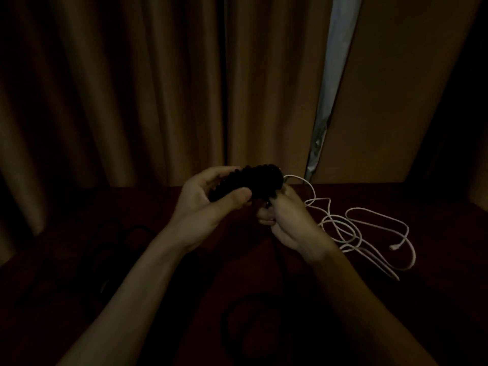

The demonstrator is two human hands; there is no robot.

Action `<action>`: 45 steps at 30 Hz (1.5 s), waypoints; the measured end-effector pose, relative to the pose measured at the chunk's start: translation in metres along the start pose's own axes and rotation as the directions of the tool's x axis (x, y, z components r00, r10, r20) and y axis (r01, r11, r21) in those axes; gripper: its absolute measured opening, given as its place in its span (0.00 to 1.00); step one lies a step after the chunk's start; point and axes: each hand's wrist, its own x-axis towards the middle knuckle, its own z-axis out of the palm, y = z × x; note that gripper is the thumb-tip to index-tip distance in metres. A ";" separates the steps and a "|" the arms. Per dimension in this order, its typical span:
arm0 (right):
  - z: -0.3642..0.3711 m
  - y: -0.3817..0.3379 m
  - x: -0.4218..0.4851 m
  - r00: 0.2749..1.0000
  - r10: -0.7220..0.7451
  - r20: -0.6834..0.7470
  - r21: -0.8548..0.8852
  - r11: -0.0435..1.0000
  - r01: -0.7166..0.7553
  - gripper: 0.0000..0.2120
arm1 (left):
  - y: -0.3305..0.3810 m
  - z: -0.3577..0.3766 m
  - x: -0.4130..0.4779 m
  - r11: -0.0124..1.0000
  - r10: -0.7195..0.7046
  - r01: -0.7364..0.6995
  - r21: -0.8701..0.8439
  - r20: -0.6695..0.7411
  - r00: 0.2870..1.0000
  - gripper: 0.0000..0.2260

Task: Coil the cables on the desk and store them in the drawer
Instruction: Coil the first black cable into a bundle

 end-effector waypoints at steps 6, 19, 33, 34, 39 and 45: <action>0.018 0.000 -0.011 0.978 0.035 0.204 -0.209 0.978 0.008 0.10 | -0.010 -0.016 0.003 0.940 0.170 -0.075 0.332 -0.267 0.948 0.20; 0.023 -0.038 -0.029 0.983 -0.135 0.126 -0.131 0.980 0.152 0.12 | -0.004 -0.005 0.004 0.974 -0.118 0.106 -0.198 -0.049 0.992 0.21; 0.029 -0.018 -0.019 0.999 -0.005 0.042 -0.185 0.983 0.013 0.19 | -0.019 0.006 -0.001 0.685 0.419 -0.254 0.683 -0.084 0.904 0.25; 0.030 -0.017 -0.019 1.000 -0.001 0.023 -0.177 0.984 0.005 0.18 | -0.021 0.006 -0.002 0.666 0.429 -0.262 0.698 -0.072 0.900 0.26; 0.012 -0.020 -0.013 0.993 -0.001 0.114 -0.167 0.986 0.020 0.17 | -0.006 -0.007 0.001 0.979 0.098 -0.103 0.174 0.037 0.994 0.24; -0.002 -0.029 -0.016 0.940 -0.090 0.329 -0.497 0.830 0.253 0.10 | 0.007 -0.013 0.002 0.981 -0.176 0.169 0.093 0.072 0.982 0.18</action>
